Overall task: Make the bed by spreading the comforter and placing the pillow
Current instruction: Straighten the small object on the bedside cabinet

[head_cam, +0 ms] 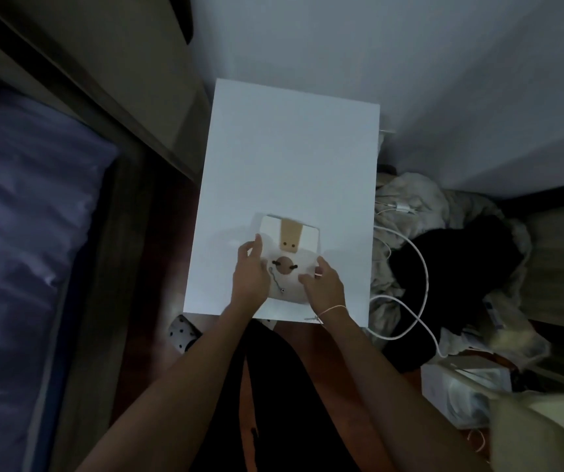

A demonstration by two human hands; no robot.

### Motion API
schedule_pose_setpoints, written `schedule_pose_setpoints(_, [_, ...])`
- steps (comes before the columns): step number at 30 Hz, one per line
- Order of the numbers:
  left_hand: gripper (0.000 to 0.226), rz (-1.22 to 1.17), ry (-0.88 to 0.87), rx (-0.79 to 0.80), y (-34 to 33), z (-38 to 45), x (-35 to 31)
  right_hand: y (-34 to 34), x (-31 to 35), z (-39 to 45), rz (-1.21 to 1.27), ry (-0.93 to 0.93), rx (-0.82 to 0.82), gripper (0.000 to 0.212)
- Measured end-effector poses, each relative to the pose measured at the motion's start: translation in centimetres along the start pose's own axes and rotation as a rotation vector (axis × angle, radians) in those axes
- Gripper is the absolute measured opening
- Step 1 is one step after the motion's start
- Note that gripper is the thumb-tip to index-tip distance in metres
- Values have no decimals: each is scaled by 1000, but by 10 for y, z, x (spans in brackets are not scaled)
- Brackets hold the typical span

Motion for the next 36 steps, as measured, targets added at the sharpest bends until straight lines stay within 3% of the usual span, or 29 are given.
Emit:
schedule_pose_setpoints(4, [50, -41, 94, 44, 7, 5, 11, 10, 5, 6, -57, 20, 37, 67])
schedule_pose_setpoints(7, [49, -77, 150, 71, 12, 6, 14, 17, 13, 13, -94, 51, 39, 66])
schedule_pose_setpoints(10, [50, -102, 194, 108, 16, 6, 16, 23, 35, 20, -171, 197, 8, 62])
schedule_pose_setpoints(17, [51, -126, 233, 147, 24, 9, 18, -5, 74, 45, -459, 327, 255, 80])
schedule_pose_setpoints(26, [50, -72, 248, 162, 31, 13, 12, -8, 91, 55, -647, 370, 266, 69])
schedule_pose_setpoints(30, [50, -70, 273, 165, 38, 18, 8, -9, 105, 49, -663, 407, 263, 41])
schedule_pose_setpoints(34, [50, -168, 300, 171, 47, 25, -1, 6, 98, 55, -398, 336, 279, 63])
schedule_pose_setpoints(36, [45, -265, 327, 196, 49, 29, -6, 21, 91, 59, -249, 326, 188, 46])
Point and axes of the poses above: each hand's wrist, its own z-axis towards the middle knuckle, its own y-axis out of the back of the hand, x = y × z, the point moved 5 cm from there along z, towards the middle knuckle, and after that the axes turned 3 degrees about -y, right-handed, at the moved point
